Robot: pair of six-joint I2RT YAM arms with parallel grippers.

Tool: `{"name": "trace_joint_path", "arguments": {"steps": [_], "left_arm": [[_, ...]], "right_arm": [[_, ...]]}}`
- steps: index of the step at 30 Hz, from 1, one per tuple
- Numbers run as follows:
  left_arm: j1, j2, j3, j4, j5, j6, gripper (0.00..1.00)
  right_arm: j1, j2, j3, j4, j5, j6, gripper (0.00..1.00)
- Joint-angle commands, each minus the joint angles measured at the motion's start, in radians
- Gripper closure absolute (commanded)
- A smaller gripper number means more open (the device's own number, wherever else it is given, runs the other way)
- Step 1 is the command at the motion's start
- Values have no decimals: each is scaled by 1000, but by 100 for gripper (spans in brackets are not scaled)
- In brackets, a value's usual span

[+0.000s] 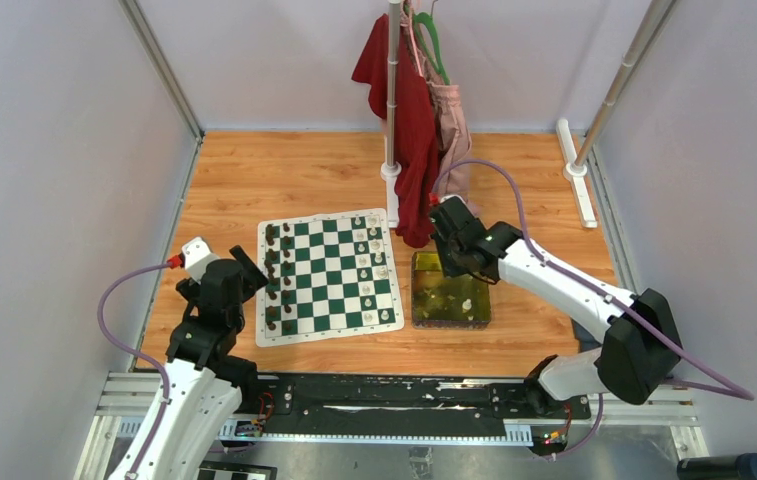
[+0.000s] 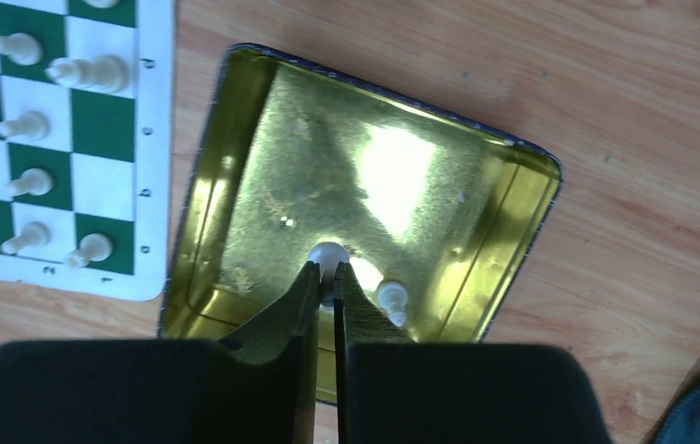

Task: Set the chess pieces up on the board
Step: Pick up the chess piece from the storage box, then place the chess piece on the chessboard.

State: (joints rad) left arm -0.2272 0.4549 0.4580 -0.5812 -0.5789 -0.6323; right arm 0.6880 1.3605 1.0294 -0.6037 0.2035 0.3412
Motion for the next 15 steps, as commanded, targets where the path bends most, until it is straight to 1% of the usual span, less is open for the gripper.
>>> {"name": "trace_joint_path", "arguments": {"steps": [1, 9, 15], "left_arm": [[-9, -13, -13, -13, -33, -15, 0], [-9, -17, -13, -14, -37, -17, 0], [-9, -19, -15, -12, -36, -17, 0]], "right_arm": [[95, 28, 69, -57, 13, 2, 100], [245, 124, 150, -69, 35, 24, 100], [322, 197, 203, -70, 43, 33, 100]]}}
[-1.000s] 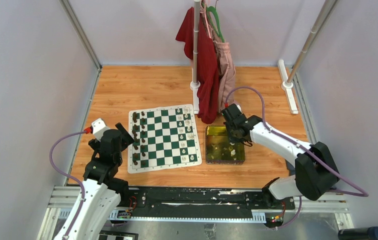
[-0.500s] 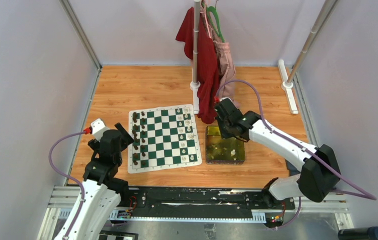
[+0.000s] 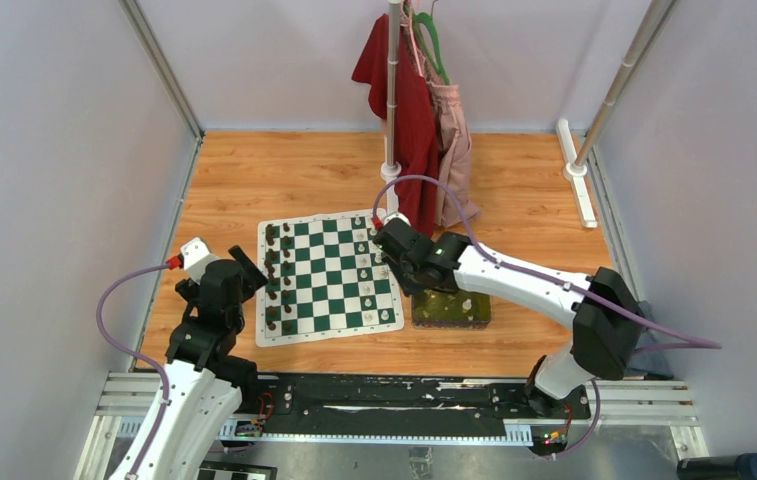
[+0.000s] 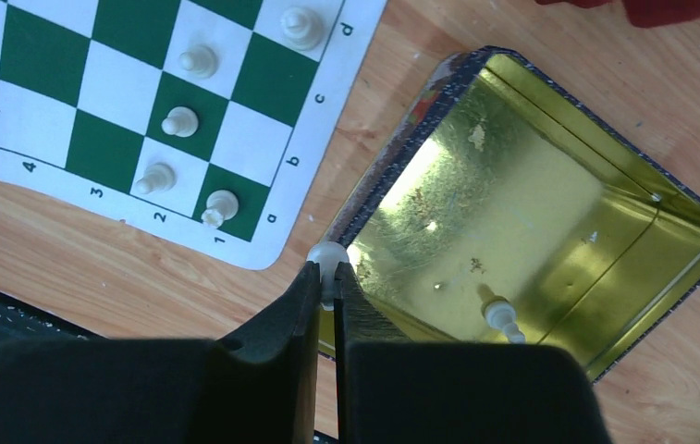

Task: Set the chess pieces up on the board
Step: Place the chess piece on the chessboard.

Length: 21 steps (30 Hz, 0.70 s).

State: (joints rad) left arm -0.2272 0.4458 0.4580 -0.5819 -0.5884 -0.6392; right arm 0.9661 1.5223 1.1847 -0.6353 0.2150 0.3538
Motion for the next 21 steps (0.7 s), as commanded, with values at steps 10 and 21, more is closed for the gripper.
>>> {"name": "trace_joint_path", "arguments": {"steps": [10, 21], "left_arm": [[-9, -10, -16, -10, -27, -10, 0], [-9, -7, -16, -9, -26, -7, 0]], "right_arm": [[91, 136, 97, -5, 21, 2, 100], [92, 245, 125, 54, -7, -30, 100]]}}
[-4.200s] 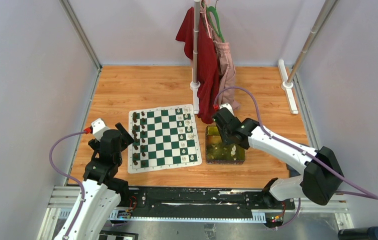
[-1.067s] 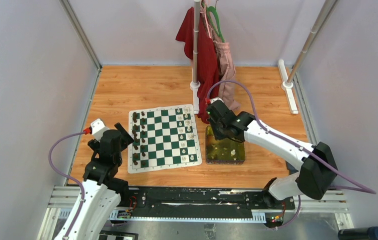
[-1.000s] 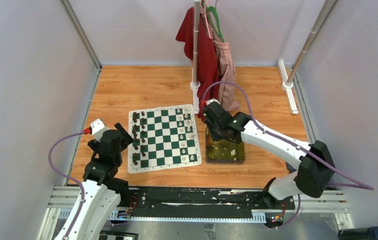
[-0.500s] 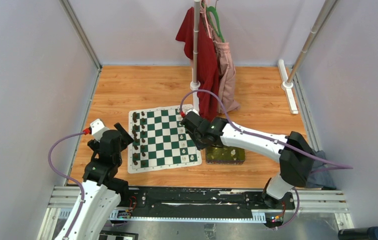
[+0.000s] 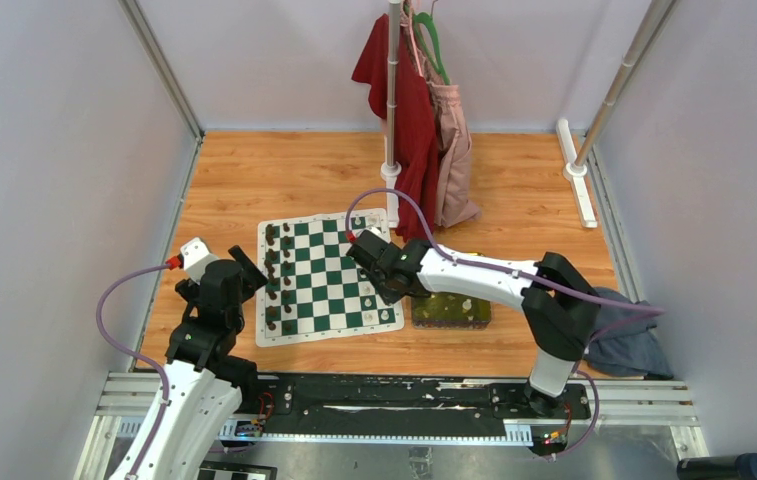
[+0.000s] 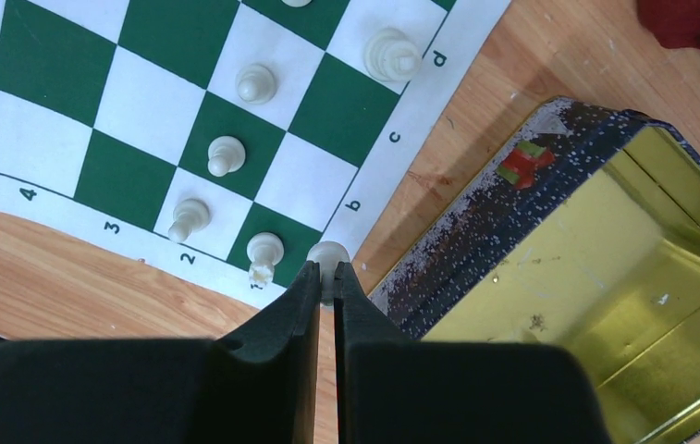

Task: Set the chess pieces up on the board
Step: Place the chess piece on the chessboard.

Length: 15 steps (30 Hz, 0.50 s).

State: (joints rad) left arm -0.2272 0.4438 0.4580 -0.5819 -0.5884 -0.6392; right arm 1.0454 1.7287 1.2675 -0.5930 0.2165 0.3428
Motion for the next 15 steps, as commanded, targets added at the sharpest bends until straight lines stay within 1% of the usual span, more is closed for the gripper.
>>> {"name": "trace_joint_path", "arguments": {"steps": [1, 15], "left_arm": [[-9, -4, -16, -9, -24, -7, 0], [-9, 1, -14, -9, -23, -4, 0]], "right_arm": [[13, 48, 47, 13, -9, -21, 100], [11, 122, 66, 44, -29, -41, 100]]}}
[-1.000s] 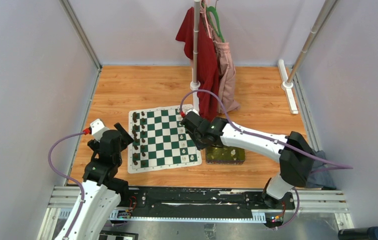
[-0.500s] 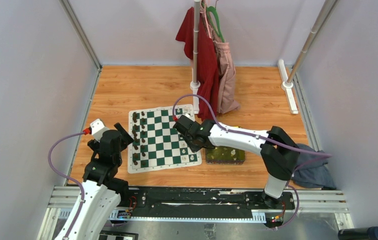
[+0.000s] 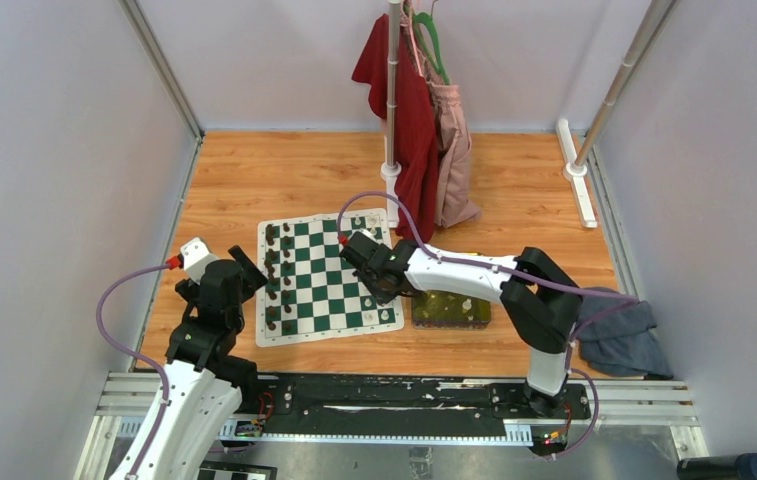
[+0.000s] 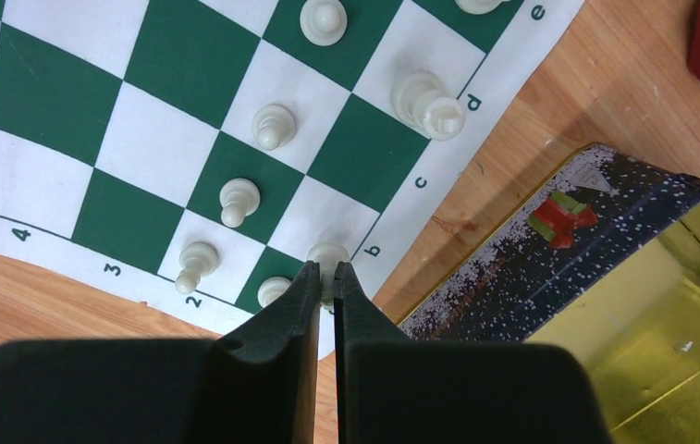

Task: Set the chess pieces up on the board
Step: Place the chess piece on the chessboard.

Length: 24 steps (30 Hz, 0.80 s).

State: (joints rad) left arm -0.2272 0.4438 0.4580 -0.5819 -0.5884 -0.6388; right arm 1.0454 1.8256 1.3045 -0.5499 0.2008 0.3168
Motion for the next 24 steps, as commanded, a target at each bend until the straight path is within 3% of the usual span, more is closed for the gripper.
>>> {"name": "trace_joint_path", "arguments": {"steps": [1, 24], "left_arm": [[-9, 2, -15, -9, -22, -4, 0], [-9, 6, -15, -9, -20, -4, 0]], "right_arm": [[10, 30, 30, 3, -16, -16, 100], [10, 66, 38, 18, -25, -21, 100]]}}
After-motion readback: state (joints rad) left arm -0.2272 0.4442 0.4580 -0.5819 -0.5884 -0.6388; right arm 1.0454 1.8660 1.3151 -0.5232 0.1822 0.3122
